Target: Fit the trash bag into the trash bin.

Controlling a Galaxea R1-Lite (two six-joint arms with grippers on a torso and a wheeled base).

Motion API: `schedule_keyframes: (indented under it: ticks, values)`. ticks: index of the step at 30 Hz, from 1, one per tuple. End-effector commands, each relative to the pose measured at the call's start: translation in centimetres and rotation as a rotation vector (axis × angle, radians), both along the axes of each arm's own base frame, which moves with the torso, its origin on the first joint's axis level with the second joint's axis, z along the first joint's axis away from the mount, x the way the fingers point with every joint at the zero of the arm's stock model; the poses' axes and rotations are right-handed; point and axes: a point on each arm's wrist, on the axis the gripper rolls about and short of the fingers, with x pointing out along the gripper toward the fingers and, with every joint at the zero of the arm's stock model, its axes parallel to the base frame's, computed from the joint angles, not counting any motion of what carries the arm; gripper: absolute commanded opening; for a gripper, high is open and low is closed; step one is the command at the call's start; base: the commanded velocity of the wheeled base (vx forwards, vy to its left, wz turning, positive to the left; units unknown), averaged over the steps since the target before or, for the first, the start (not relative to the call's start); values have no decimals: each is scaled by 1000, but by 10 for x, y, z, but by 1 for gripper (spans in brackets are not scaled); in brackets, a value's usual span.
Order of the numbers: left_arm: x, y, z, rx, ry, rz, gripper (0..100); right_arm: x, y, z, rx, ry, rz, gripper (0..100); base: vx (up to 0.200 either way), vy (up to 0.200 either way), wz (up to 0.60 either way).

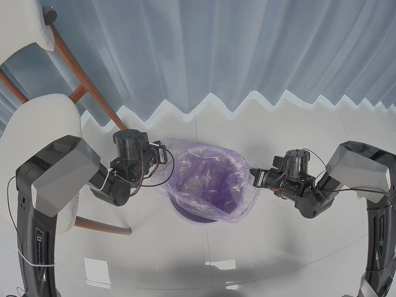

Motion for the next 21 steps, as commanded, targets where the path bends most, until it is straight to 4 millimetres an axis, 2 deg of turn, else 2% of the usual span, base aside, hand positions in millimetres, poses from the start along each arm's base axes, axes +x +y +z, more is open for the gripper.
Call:
schedule_keyframes:
  ticks: [1, 3, 4, 7, 10, 12, 16, 18, 19, 21]
  values:
    - [-2, 1, 5, -8, -13, 1, 0, -2, 0, 0, 1, 2, 0, 100, 0, 0, 0]
    - [-4, 4, 8, -8, -13, 9, 0, -2, -1, 7, 18, -18, -4, 100, 0, 0, 0]
    - [-5, 6, 9, -9, -14, 12, 100, -3, -2, 10, 22, -23, -7, 100, 0, 0, 0]
    - [-5, 6, 12, -20, -20, 13, 100, -5, -2, 12, 27, -24, -7, 100, 0, 0, 0]
    - [-7, 3, 22, -83, -48, 11, 100, -6, -3, 15, 29, -27, -10, 100, 0, 0, 0]
    - [-10, 4, 28, -112, -60, 16, 100, -11, -6, 23, 45, -28, -18, 100, 0, 0, 0]
    - [-25, 11, 41, -167, -82, 19, 100, -22, -10, 34, 93, -24, -32, 100, 0, 0, 0]
    - [-37, 14, 52, -224, -82, 17, 100, -30, -14, 40, 117, -29, -40, 100, 0, 0, 0]
    - [-47, 16, 64, -279, -84, 18, 100, -35, -17, 43, 125, -35, -46, 100, 0, 0, 0]
    - [-52, 18, 69, -307, -84, 19, 100, -43, -21, 45, 130, -34, -52, 100, 0, 0, 0]
